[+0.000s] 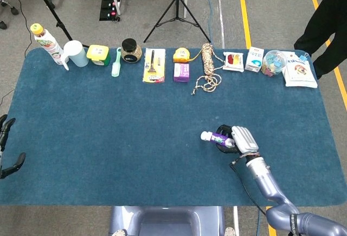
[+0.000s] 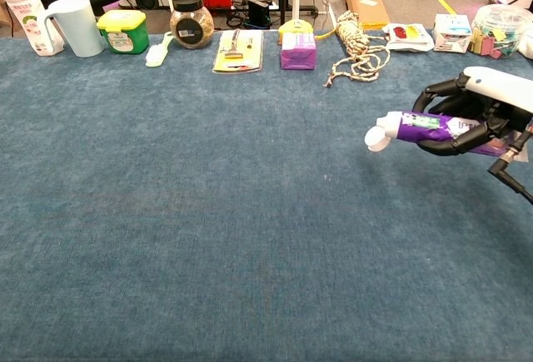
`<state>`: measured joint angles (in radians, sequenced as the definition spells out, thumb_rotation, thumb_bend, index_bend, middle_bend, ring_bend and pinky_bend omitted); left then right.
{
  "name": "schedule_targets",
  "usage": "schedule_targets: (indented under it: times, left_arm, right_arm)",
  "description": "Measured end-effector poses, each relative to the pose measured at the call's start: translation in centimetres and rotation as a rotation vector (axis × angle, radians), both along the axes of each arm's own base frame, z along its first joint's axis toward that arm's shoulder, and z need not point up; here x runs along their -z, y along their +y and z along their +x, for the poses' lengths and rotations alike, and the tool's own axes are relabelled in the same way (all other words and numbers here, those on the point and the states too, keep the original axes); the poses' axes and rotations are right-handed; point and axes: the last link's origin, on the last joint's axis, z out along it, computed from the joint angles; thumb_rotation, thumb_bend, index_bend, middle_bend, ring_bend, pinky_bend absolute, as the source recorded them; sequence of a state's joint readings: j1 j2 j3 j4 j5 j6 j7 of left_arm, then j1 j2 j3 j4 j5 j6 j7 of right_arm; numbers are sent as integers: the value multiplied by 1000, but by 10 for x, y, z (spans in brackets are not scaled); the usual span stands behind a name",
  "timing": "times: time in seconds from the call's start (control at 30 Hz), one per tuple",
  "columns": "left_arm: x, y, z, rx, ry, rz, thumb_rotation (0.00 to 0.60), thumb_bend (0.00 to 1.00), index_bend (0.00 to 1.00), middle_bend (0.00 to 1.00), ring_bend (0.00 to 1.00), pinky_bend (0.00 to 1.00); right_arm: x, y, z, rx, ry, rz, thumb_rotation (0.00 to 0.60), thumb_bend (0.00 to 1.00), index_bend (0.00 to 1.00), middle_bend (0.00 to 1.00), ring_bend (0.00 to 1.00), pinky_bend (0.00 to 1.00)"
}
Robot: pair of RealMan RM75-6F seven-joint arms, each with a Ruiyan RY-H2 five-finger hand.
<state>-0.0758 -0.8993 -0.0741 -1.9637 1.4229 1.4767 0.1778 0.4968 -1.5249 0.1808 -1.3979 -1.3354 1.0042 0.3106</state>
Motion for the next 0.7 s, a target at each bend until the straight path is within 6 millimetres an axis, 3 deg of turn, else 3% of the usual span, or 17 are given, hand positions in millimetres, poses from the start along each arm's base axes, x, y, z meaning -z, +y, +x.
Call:
schedule_targets:
  times: [0.27,0.7]
  left_arm:
    - [28,17,26,96,21,-138,600,348,15,0,12,175]
    - [88,58,86,306,25,-315,600,348,5,0,54,175]
  right_arm:
    - [0,5,9,-9,-52,19,600,399,763,777,838,960]
    - [-4,18,23,-4,-168,42,600,401,768,800,864,981]
